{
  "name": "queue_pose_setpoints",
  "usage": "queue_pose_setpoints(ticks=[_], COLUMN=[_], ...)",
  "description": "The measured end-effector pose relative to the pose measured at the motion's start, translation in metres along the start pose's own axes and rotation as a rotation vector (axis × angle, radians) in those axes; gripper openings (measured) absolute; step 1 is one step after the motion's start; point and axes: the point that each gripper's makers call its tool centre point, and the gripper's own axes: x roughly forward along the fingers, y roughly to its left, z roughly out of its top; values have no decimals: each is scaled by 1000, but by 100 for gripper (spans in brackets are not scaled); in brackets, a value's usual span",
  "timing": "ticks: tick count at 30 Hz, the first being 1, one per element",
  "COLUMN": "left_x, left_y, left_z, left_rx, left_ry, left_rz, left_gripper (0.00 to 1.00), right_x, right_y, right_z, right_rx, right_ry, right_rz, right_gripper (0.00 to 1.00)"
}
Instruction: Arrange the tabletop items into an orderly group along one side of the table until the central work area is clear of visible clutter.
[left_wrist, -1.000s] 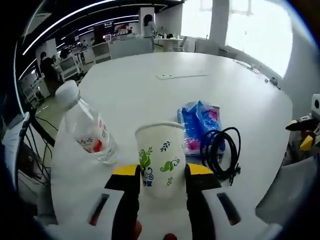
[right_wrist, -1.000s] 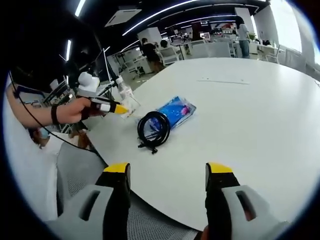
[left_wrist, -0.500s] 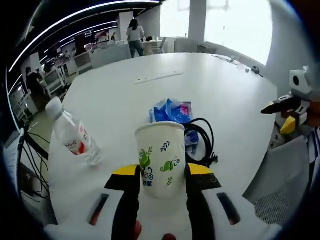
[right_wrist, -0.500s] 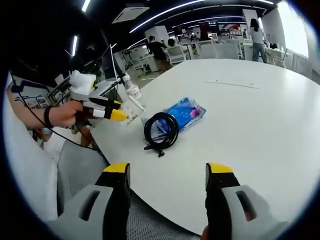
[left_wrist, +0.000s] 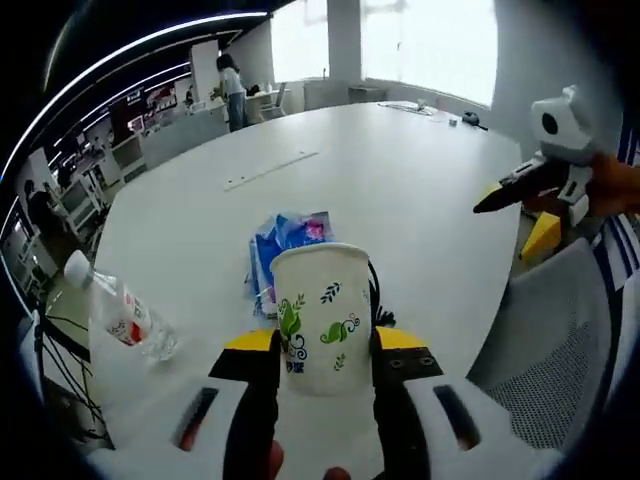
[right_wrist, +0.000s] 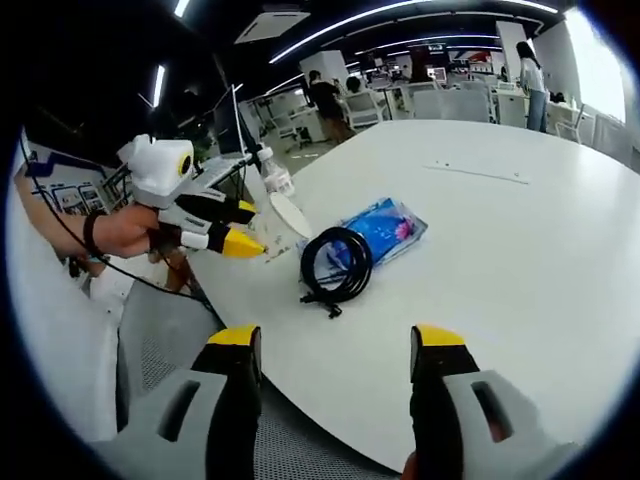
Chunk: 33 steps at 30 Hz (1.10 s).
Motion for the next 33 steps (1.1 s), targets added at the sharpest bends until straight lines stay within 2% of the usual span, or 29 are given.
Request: queue_pose_setpoints(ticks=[8,12,14,18,22,30,33], left_x=[0,1,1,1,-2,-5,-5], left_y=[-15,-30,-41,-57,-76,-93,-96], left_z=[4,7,8,8,8,4,3], left_rx=[75,135,155,220,308,437,450], left_ry=[1,-2,-7,-10,-22,-14,-12], left_rz=[-43,-83,-128,-162,-206,-258,-268], left_gripper=[35,35,35,35,35,35,35], right_x=[6,11,13,19,26,31,32], right_y=[9,14,20,29,39,57,62], right_z=[1,3,6,15,19,20,17], right_rx=[-8,-18,-17,-2,-18,-11,-5], right_ry=[1,1,-8,-41,-41,-53,-50], right_rz=[17,29,46,79,100,156,175], right_gripper=[58,58,55,52,49,39,34])
